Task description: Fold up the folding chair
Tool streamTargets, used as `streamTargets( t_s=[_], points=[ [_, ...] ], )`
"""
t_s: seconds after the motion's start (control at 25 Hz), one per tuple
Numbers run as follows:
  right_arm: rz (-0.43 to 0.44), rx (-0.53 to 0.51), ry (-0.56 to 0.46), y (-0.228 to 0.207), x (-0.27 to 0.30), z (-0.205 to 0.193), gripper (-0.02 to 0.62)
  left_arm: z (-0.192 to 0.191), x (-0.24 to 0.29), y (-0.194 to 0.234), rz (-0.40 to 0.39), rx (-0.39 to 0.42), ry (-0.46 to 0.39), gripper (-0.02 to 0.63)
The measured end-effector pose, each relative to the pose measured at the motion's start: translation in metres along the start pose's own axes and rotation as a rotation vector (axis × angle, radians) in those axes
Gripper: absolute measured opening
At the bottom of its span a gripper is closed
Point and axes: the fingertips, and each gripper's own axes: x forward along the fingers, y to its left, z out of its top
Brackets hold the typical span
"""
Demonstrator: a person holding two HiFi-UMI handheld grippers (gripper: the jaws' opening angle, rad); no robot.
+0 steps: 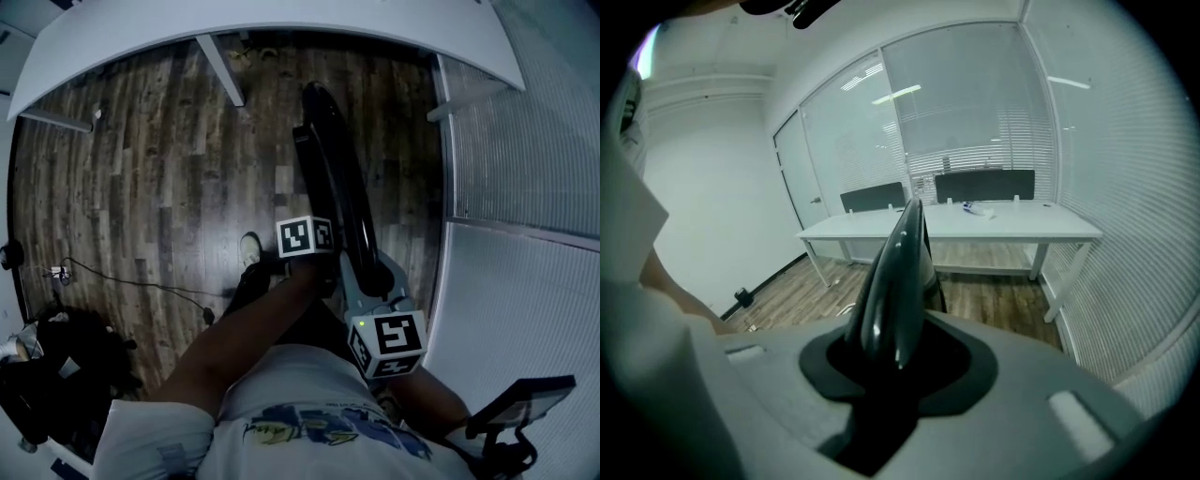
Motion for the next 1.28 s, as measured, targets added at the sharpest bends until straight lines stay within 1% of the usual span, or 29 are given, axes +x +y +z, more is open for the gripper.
streamTargets(
  t_s=[0.12,0.4,0.8,0.96,1.16,1.28],
  points=[
    [0.034,-0.046,0.005,0.019,0.012,0.017,0.095,0.021,-0.017,0.005,-0.021,-0.034,-0.049,0.13],
    [0.108,-0.11,0.018,0.072,0.05,0.051,0.094,0.069,-0.066,0.041,-0.02,-0.098,-0.124,0.13],
    [0.228,-0.193,0.066,0.148,0.145,0.12,0.094,0.171,-0.135,0.107,-0.008,-0.219,-0.22,0.129],
    [0.268,-0.223,0.075,0.187,0.175,0.142,0.094,0.205,-0.17,0.137,-0.004,-0.255,-0.259,0.129],
    [0.331,-0.272,0.078,0.219,0.213,0.169,0.092,0.25,-0.2,0.166,0.004,-0.299,-0.33,0.129],
    [0.371,-0.313,0.079,0.24,0.227,0.18,0.092,0.267,-0.219,0.181,0.003,-0.334,-0.373,0.129]
  ],
)
